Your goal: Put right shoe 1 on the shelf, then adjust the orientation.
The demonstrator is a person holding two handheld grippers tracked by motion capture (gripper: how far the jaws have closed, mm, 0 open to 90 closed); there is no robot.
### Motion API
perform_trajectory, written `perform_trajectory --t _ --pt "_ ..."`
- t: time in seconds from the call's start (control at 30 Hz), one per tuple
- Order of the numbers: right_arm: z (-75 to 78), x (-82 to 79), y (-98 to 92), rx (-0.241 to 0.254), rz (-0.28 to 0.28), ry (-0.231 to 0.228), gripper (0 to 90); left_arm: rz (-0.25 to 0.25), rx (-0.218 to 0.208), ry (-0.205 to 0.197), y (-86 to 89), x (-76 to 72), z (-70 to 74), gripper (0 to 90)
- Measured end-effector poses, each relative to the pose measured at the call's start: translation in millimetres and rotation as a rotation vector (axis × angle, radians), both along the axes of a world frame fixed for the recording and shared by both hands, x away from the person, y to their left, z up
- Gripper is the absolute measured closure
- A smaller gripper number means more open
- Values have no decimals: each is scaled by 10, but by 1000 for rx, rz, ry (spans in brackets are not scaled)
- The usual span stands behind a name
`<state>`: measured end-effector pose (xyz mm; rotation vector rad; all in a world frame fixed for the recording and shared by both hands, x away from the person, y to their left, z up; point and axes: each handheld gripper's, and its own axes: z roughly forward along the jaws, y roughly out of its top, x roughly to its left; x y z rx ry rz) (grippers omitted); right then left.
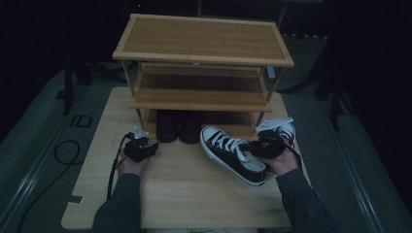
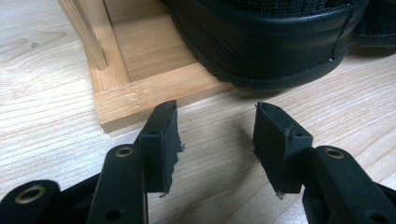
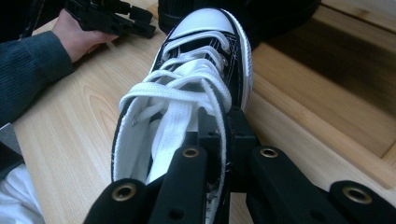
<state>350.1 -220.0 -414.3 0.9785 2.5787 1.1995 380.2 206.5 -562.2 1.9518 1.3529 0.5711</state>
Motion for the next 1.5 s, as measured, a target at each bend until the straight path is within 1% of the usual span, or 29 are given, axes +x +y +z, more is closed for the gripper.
perform_trajectory --t 0.33,0.43,0.67,0.9,1.13,1.5 --pt "130 17 2 11 11 -10 878 0 1 1 0 0 1 507" --pt "143 29 8 11 10 -13 878 -1 1 1 0 0 1 507" --pt "151 54 -4 20 13 -4 878 -1 0 1 1 0 0 507" --pt "181 93 -39 41 10 1 878 0 3 1 -2 -1 1 506" --pt "254 116 -47 54 21 -9 877 0 0 1 0 0 0 507" --pt "373 139 -11 67 24 -22 877 0 -3 1 2 1 0 507"
